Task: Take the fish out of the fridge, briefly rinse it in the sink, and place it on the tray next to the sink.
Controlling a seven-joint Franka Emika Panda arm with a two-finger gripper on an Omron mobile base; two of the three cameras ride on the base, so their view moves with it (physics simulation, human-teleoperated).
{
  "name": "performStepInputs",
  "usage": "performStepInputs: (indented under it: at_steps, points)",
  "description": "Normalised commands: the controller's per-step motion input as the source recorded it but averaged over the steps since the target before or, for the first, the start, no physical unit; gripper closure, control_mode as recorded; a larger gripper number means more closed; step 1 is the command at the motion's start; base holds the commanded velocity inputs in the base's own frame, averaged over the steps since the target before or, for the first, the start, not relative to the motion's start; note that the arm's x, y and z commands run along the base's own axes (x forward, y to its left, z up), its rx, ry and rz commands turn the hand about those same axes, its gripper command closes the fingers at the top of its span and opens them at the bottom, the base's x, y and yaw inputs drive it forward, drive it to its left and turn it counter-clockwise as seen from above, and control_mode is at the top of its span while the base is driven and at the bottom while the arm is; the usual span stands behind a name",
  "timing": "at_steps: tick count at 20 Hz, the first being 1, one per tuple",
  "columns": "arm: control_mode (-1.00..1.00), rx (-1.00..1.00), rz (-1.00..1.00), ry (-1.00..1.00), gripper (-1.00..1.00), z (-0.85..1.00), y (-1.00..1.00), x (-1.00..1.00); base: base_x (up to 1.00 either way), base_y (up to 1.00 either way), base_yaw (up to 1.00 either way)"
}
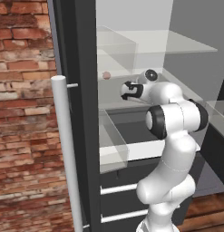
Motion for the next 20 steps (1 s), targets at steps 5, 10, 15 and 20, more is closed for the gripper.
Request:
performStepInputs:
  at_steps: [5, 10, 15, 20]
  points:
    - [-1.0, 0.0, 0.0, 0.0, -1.0, -0.01, -0.03, 0.13, 0.0, 0.0, 0.0]
    - [-1.0, 0.0, 0.0, 0.0, -1.0, -0.08, -0.07, 0.17, 0.0, 0.0, 0.0]
    - [-1.0, 0.0, 0.0, 0.0, -1.0, -0.06, -0.1, 0.1, 0.0, 0.0, 0.0]
    - [-1.0, 0.0, 0.0, 0.0, -1.0, -0.13, -0.05, 0.13, 0.0, 0.0, 0.0]
